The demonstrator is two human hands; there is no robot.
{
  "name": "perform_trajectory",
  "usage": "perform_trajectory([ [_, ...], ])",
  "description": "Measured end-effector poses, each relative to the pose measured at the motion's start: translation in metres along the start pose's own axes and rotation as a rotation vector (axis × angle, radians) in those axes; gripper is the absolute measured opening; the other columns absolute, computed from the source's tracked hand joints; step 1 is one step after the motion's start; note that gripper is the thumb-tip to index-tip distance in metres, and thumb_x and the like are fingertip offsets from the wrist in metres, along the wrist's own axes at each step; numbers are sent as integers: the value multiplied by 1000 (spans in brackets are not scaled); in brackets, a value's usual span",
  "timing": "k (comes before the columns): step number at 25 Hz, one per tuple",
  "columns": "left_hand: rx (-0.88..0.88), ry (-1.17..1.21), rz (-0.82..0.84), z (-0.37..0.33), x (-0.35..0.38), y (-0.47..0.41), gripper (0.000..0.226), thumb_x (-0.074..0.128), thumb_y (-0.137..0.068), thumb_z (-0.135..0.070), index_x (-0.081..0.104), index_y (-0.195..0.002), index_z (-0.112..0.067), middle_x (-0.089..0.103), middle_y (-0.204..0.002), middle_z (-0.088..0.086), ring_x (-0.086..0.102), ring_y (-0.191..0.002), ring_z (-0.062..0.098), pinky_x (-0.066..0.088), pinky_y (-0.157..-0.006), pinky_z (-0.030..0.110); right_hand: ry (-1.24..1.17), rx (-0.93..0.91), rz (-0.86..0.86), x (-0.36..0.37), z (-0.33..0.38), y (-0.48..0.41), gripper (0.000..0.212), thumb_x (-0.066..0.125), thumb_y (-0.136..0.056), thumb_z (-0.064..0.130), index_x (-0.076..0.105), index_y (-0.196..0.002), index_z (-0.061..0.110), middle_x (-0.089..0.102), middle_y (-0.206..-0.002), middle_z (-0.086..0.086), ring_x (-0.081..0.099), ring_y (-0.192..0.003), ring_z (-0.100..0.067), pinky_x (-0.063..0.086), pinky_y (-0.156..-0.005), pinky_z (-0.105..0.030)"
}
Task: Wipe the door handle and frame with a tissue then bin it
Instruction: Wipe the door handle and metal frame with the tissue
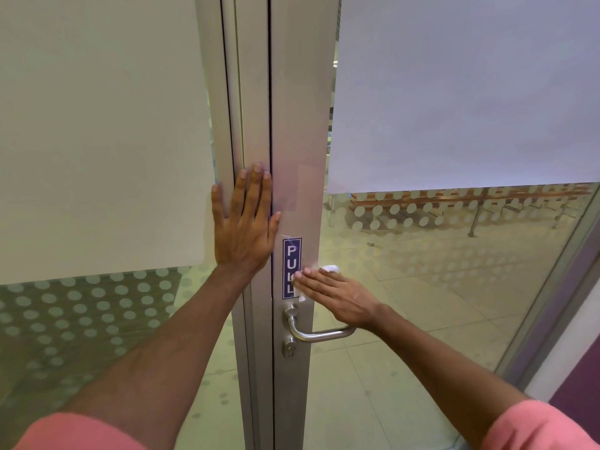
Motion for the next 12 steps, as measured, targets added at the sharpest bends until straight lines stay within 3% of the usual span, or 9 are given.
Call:
perform_trajectory([
  [3,-5,-5,13,0,1,0,64,13,-106,-45,-2,-158,-12,9,-165,8,-13,-153,19,-13,-122,50,-18,94,-74,-21,-21,-13,91,42,-78,-13,2,-154,16,4,-161,-5,-6,-150,-15,-7,-123,-32],
  [8,-11,-4,23,0,0,-1,64,16,-106,-46,-2,-158,-12,7,-165,7,-12,-153,19,-13,-122,50,-136,466,-442,-90,-62,-69,86,58,-84,-10,8,-152,5,3,-160,-10,-2,-151,-21,6,-124,-39],
  [12,-10,-7,16,0,-1,-1,65,16,-106,-47,-2,-158,-12,8,-165,8,-12,-152,19,-11,-122,50,-73,355,-416,-87,-37,-74,75,44,-84,-8,10,-151,4,5,-159,-12,-4,-150,-20,4,-123,-38],
])
Point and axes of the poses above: each hand's wrist, its own y-axis away from the middle knuckle, its own x-axis out of the palm, z = x × y, the point moved 8 cm from there along -y, towards the middle knuckle
